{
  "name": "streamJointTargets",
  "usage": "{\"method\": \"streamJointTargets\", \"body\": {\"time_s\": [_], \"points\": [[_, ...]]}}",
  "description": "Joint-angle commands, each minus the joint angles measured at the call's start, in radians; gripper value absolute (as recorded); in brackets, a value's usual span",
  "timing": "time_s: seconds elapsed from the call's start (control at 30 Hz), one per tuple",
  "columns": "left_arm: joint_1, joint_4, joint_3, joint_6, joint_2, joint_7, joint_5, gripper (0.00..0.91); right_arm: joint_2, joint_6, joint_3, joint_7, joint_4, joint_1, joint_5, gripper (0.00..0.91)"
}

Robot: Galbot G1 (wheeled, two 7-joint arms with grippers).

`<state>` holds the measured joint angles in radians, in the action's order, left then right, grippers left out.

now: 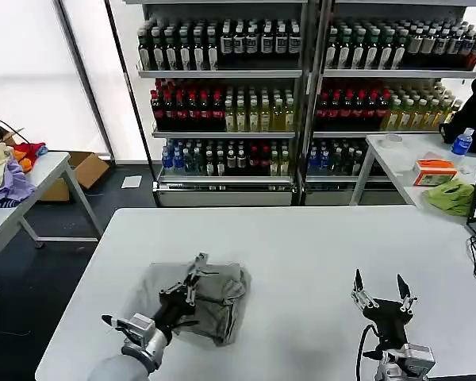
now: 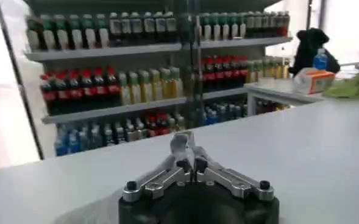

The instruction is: Fold and organize the clothes.

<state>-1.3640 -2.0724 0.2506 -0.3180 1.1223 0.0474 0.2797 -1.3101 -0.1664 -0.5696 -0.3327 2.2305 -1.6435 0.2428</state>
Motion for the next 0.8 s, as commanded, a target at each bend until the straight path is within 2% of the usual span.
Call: {"method": "streamJointTargets", "body": {"time_s": [0.03,0.73,0.77,0.8], "points": [[0.063,0.056,-0.131,-0.016,0.054,-0.001,-0.024,0.000,-0.010,0.005,0.004,-0.001,-0.007,-0.015,-0.007,0.907],[0.117,0.195,-0.120,-0.007,0.122,-0.014,-0.046,0.010,-0.014,0.010,0.035,0.001,-0.031,-0.003,-0.019,0.907],[0.113,0.196,-0.121,-0.003,0.123,-0.014,-0.046,0.121,-0.012,0.009,0.034,0.001,-0.031,-0.001,-0.019,0.907],[0.109,0.196,-0.122,-0.001,0.124,-0.012,-0.044,0.766,-0.011,0.009,0.033,0.001,-0.031,0.001,-0.019,0.907]]}}
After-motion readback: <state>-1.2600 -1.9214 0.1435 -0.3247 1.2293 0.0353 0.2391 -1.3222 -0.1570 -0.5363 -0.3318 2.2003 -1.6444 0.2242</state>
